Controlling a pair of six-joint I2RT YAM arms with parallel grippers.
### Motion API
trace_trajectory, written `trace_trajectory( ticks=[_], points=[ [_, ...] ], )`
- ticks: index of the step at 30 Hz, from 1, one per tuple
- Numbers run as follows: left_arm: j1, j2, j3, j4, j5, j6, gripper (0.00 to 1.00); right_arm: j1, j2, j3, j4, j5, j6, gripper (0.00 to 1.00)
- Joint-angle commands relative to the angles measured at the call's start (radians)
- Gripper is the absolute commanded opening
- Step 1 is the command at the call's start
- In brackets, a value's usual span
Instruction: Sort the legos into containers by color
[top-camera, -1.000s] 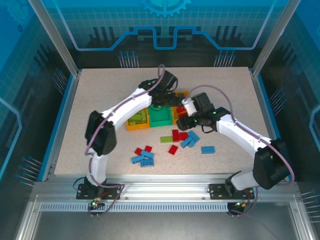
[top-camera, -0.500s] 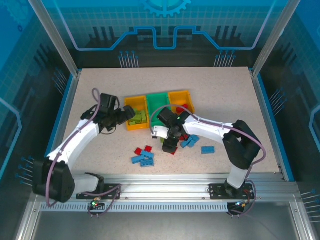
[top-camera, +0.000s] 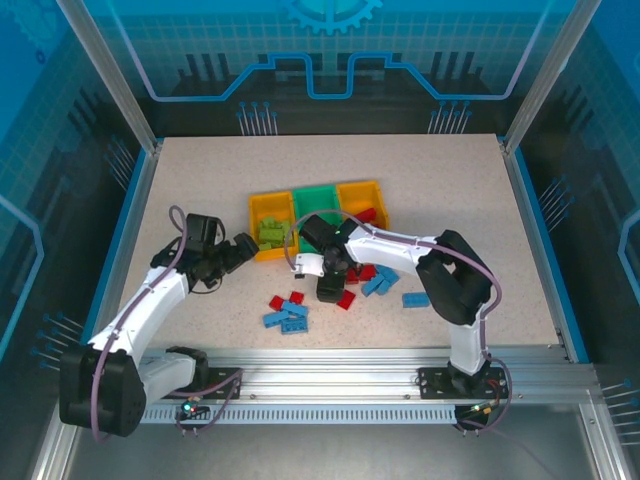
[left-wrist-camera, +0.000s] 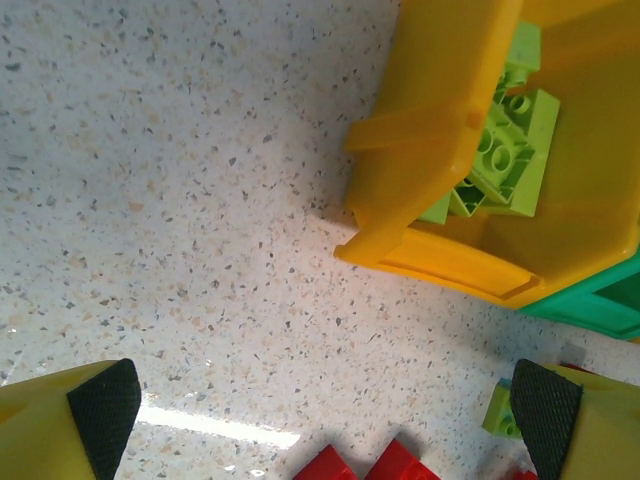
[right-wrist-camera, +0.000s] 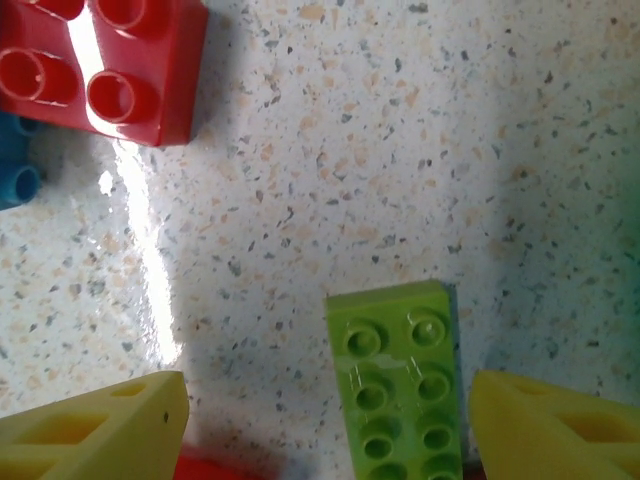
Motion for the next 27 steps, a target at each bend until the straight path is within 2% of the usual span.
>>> trace_trajectory(
  ticks=[1,5,9,12,18,27],
  points=[
    [0.009,-0.028,-0.032,0.033,0.034,-0.01,0.99,0.002,0.053,0.041,-0.052,0.003,-0.027,0.72],
    [0.008,-0.039,-0.055,0.052,0.04,-0.012,0.99,-0.028,0.098,0.079,-0.083,-0.037,-0.026,0.68],
    [0.01,-0.042,-0.078,0.06,0.039,-0.021,0.99,-0.034,0.139,0.089,-0.097,0.004,-0.055,0.65],
    [0.008,-0.042,-0.093,0.069,0.042,-0.025,0.99,-0.033,0.148,0.082,-0.092,0.015,-0.06,0.58],
    [0.009,-0.042,-0.102,0.08,0.051,-0.033,0.99,-0.021,0.138,0.082,-0.058,0.036,-0.054,0.44],
    [0.01,-0.052,-0.122,0.078,0.048,-0.035,0.99,0.019,0.089,0.129,-0.048,0.045,-0.019,0.35]
  ],
)
